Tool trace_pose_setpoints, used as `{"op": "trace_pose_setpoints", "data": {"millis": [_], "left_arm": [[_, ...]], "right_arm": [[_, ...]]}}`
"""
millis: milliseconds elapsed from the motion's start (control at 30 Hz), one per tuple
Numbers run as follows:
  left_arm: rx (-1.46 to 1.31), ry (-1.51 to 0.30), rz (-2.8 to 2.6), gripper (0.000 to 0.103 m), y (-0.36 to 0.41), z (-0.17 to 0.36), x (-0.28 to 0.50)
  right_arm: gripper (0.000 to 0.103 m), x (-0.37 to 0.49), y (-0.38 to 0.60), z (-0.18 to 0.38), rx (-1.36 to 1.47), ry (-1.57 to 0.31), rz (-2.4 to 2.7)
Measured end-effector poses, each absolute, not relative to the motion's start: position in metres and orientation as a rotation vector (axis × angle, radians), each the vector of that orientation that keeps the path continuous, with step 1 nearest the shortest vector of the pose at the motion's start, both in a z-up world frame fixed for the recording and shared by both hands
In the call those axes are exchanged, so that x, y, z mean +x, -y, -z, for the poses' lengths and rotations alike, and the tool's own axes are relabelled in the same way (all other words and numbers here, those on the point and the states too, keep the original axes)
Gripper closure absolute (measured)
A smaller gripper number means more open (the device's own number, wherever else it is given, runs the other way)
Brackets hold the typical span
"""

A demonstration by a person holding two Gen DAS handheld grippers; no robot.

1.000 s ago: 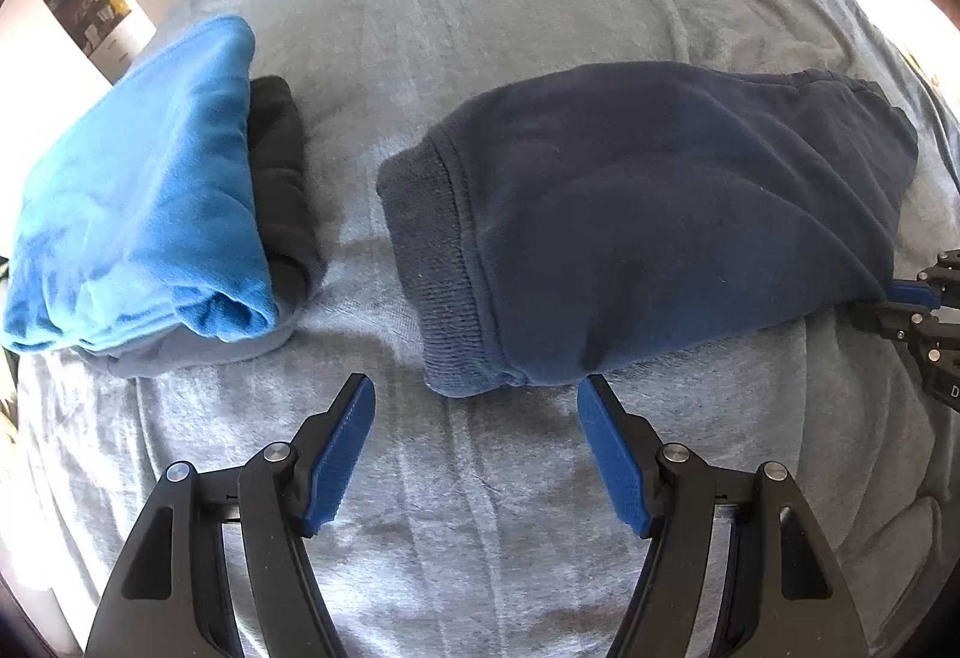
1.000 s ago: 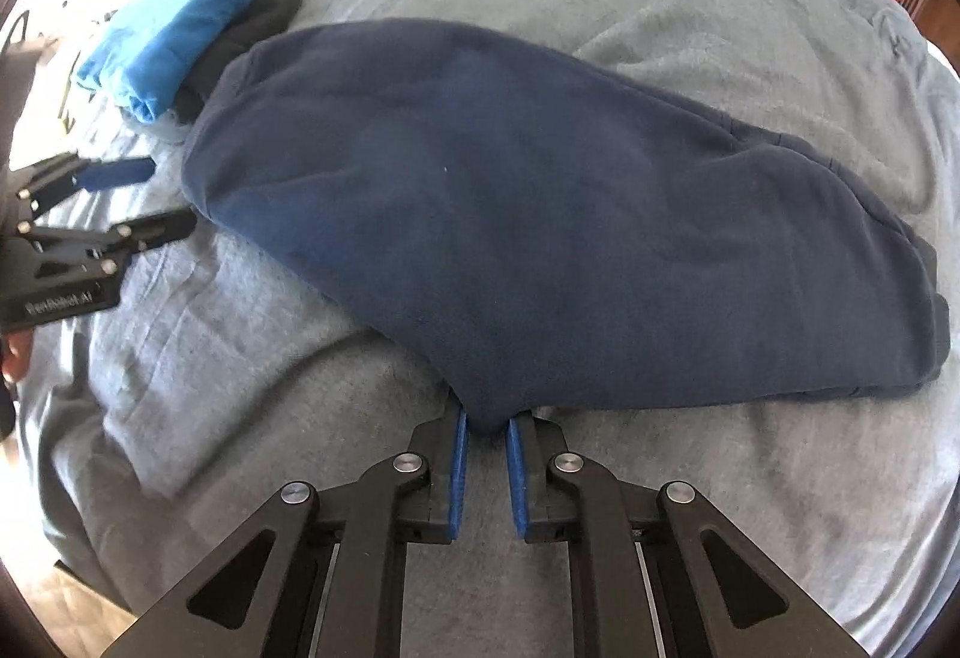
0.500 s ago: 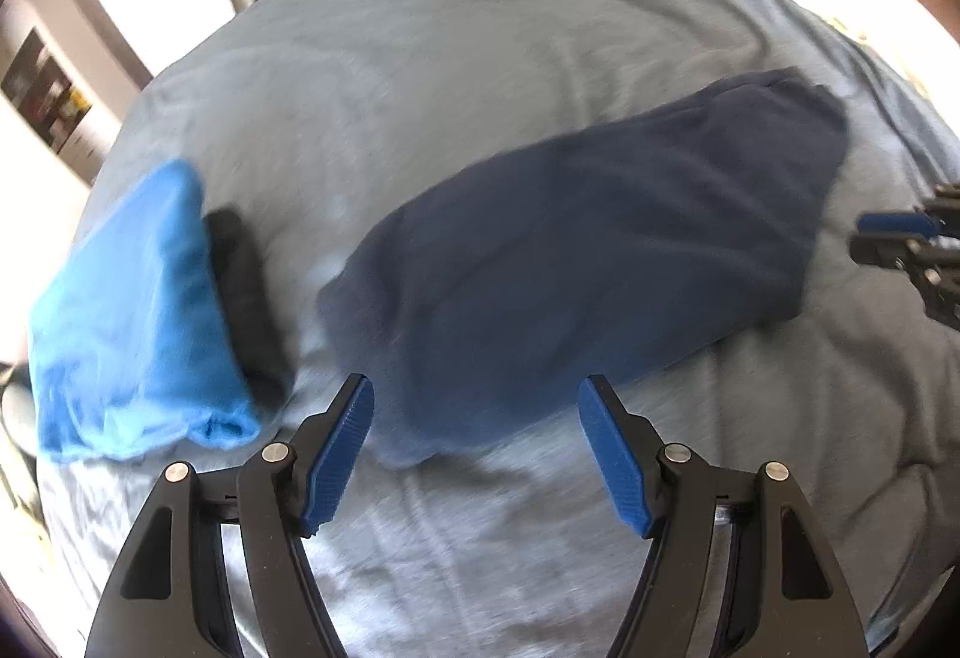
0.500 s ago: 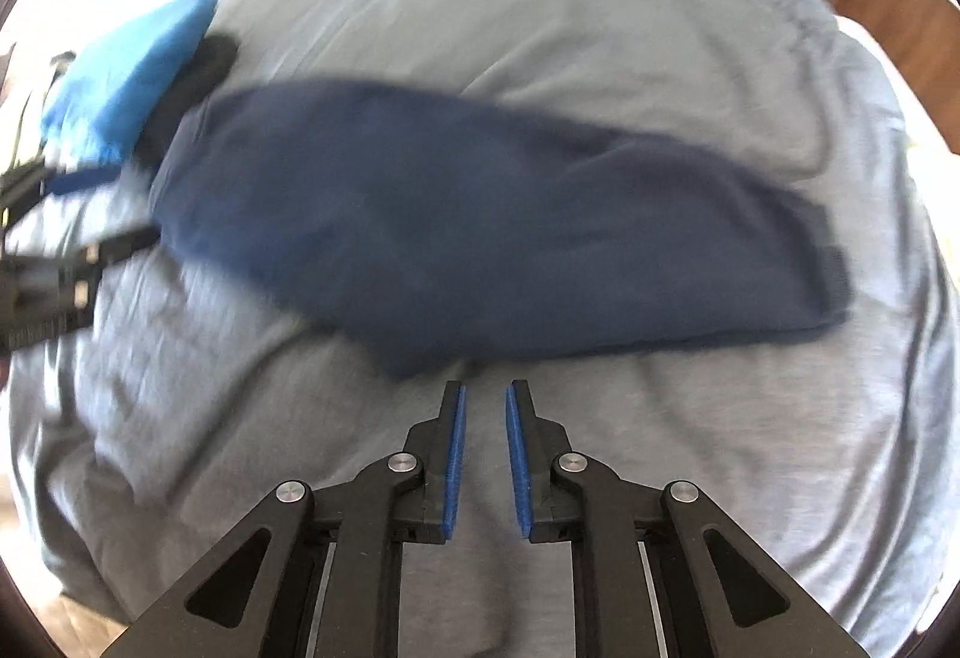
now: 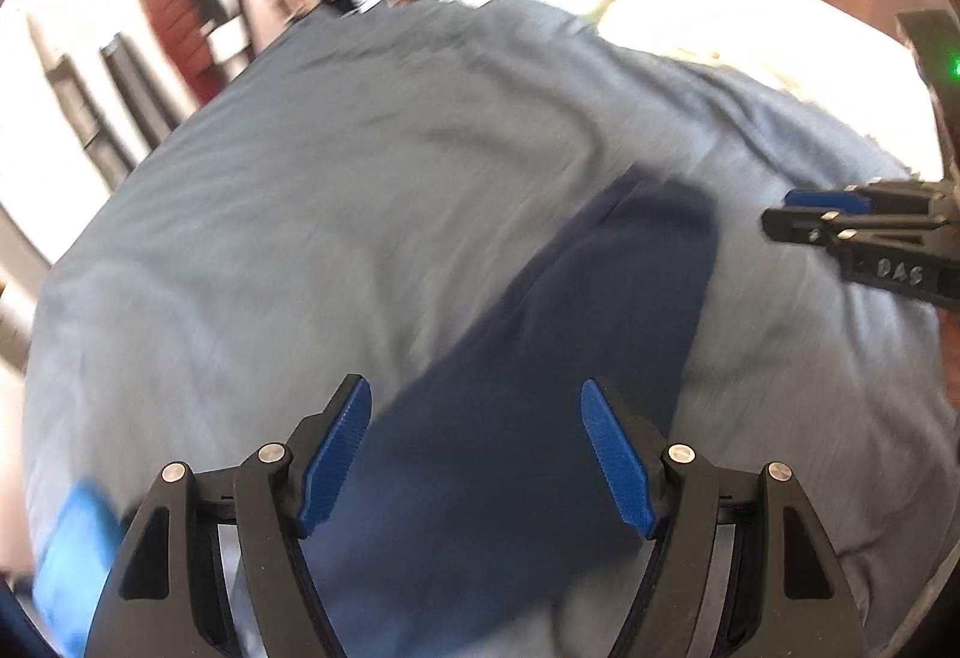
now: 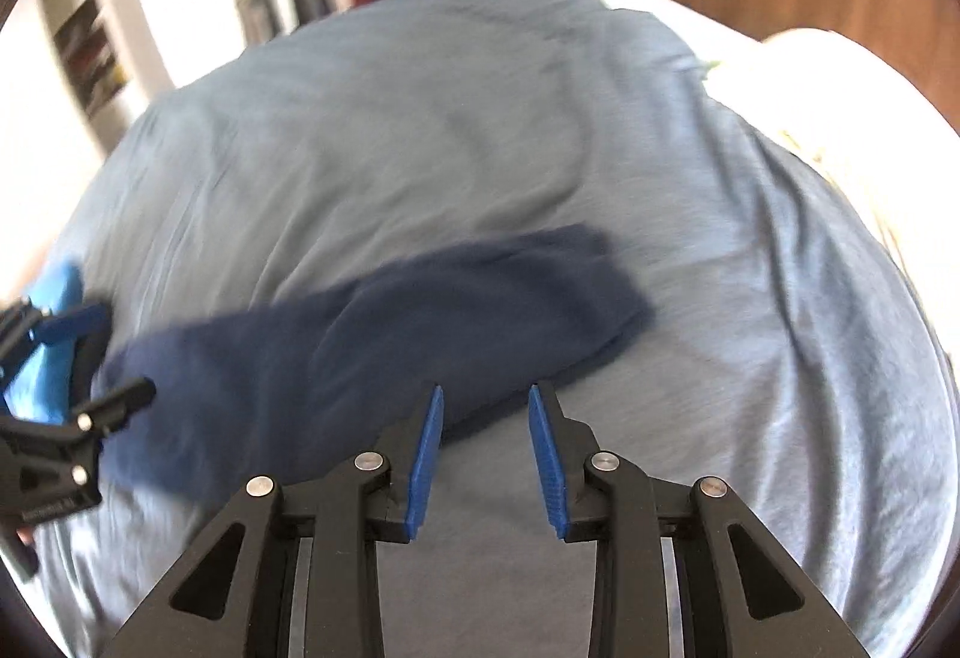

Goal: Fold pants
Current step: 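Grasp the waistband with the left tool while the right tool grasps beside it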

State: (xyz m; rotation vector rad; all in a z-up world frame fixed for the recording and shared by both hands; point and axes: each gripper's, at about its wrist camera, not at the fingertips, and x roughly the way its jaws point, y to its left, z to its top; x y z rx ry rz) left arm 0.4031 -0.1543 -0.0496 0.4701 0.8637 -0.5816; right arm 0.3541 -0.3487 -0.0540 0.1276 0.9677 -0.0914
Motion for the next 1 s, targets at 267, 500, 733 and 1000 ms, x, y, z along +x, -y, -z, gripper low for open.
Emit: {"op": "trace_pose_setpoints", "data": {"millis": [267, 500, 733, 1000], "left_arm": [[0.488, -0.805, 0.831, 0.032, 0.244, 0.049, 0.458], [0.568, -0.855, 0.998, 0.036, 0.314, 0.083, 0.491], [0.617, -0.917, 1.077, 0.046, 0.354, 0.116, 0.511], [0.588, -1.051, 1.125, 0.051, 0.370, 0.145, 0.530]], "right_arm": [[0.072, 0.375, 0.407, 0.062, 0.335, -0.876, 0.219], [0.072, 0.393, 0.445, 0.098, 0.506, -0.879, 0.259], [0.072, 0.407, 0.466, 0.130, 0.601, -0.893, 0.256], [0.072, 0.418, 0.478, 0.156, 0.737, -0.900, 0.242]]}}
